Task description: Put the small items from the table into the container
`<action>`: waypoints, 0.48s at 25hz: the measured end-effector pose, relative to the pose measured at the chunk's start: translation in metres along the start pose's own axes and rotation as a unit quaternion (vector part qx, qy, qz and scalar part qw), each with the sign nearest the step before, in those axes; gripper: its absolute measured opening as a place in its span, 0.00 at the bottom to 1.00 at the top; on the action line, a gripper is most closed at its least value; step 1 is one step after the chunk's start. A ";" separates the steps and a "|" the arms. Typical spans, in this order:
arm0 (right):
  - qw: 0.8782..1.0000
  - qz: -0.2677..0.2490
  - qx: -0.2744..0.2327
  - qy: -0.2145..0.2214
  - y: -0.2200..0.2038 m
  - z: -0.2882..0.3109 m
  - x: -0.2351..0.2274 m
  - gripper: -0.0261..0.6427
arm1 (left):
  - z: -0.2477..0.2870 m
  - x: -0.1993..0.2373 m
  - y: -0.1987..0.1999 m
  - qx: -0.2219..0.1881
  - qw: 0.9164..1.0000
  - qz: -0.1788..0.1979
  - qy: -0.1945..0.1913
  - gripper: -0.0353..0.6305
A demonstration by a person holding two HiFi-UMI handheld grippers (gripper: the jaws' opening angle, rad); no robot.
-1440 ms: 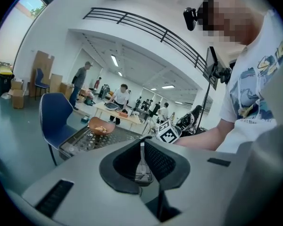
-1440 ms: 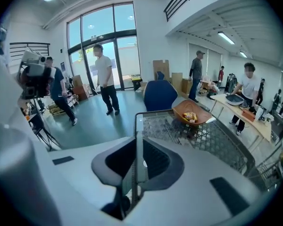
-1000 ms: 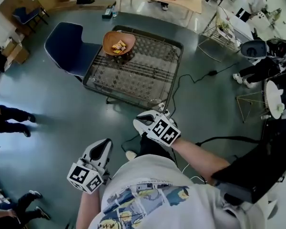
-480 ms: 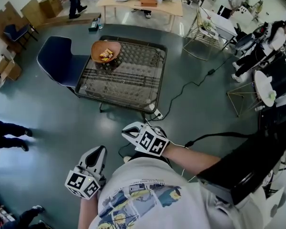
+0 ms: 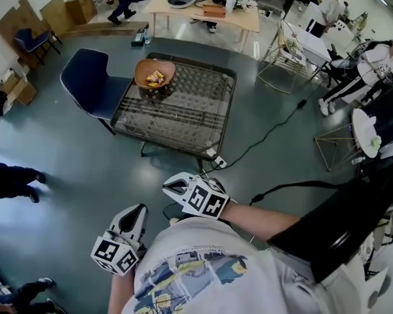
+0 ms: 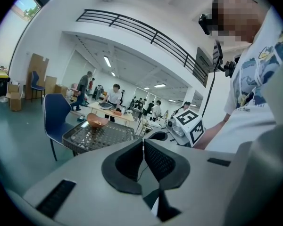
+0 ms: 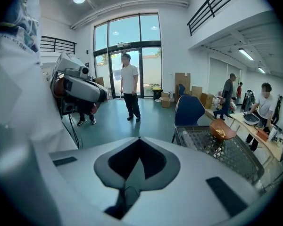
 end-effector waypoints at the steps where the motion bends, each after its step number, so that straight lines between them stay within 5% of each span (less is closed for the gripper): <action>1: 1.000 -0.001 -0.001 0.000 0.002 -0.001 0.000 0.05 | -0.001 0.000 0.001 -0.002 1.000 0.000 0.001 0.07; 12: 1.000 0.001 0.004 -0.004 -0.002 -0.002 0.001 0.05 | 0.007 -0.001 0.001 -0.005 1.000 -0.003 -0.015 0.07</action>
Point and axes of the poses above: the fingertips, and each gripper's own axes: z forward along the fingers, x to its left, y out of its top, the point moved 2 cm from there along -z, backward along the fingers, and after that the axes turned 6 degrees about z, right-handed, at the moved point
